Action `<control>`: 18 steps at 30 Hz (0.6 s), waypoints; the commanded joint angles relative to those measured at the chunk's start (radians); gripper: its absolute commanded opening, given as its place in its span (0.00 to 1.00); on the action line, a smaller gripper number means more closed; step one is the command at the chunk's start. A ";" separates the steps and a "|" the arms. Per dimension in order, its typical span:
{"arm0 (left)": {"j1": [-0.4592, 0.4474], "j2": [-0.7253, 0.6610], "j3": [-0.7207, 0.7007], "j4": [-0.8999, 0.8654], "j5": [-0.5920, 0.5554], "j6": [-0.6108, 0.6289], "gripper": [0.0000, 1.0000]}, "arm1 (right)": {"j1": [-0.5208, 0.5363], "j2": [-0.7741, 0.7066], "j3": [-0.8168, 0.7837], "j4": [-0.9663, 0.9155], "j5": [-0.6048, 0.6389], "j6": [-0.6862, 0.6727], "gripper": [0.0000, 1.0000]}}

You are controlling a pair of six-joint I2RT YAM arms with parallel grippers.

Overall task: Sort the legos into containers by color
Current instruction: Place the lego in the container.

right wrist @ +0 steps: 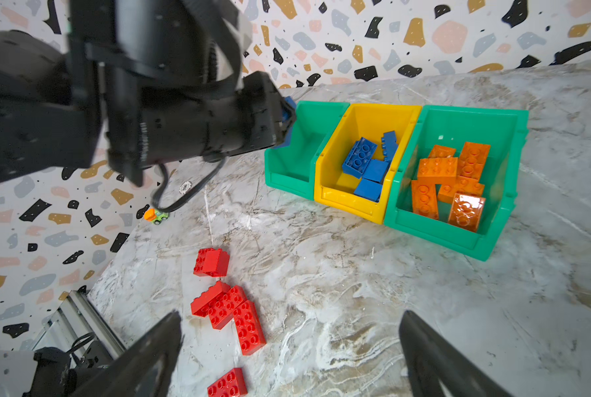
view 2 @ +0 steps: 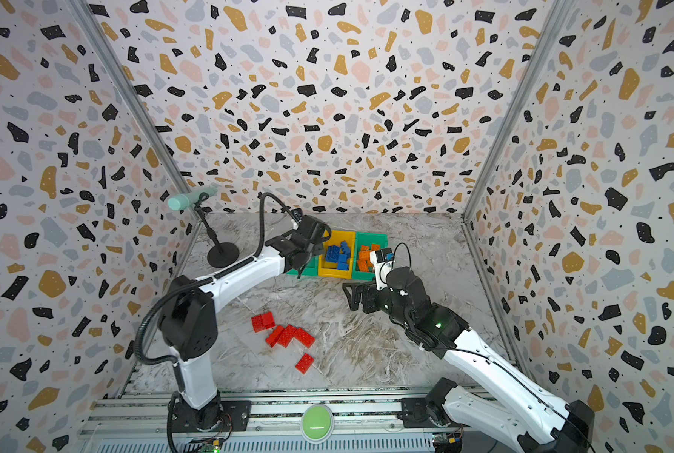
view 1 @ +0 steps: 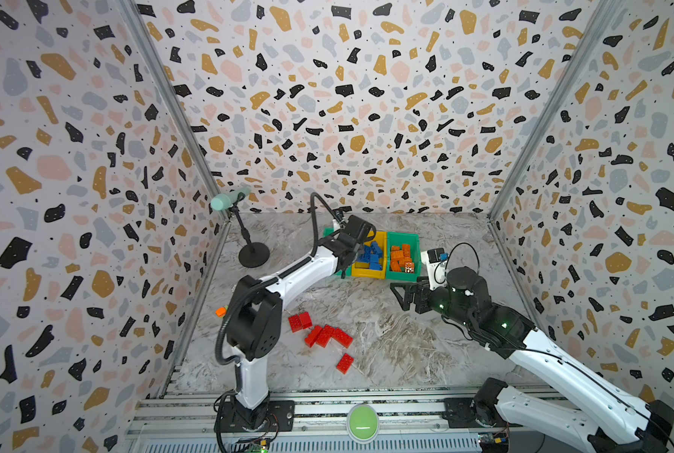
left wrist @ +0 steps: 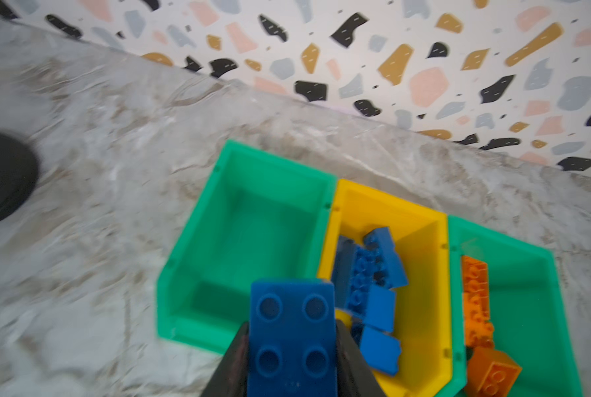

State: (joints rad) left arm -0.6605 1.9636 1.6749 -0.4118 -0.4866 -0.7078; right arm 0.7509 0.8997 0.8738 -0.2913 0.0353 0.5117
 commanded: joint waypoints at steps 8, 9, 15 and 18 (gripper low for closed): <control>-0.019 0.345 0.449 -0.127 0.063 0.074 0.44 | -0.039 -0.064 0.005 -0.084 0.041 0.000 0.99; -0.019 0.362 0.470 -0.129 0.067 0.077 0.56 | -0.043 -0.064 0.006 -0.085 0.041 0.000 0.99; -0.021 0.352 0.500 -0.117 0.070 0.094 0.85 | -0.056 -0.053 0.011 -0.083 0.029 -0.007 0.99; -0.032 0.250 0.401 -0.092 0.024 0.106 0.85 | -0.058 -0.046 0.012 -0.075 0.019 -0.005 0.99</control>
State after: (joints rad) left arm -0.6823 2.3322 2.1235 -0.5198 -0.4240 -0.6312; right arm 0.6968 0.8520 0.8734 -0.3527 0.0593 0.5114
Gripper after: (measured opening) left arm 0.846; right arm 0.989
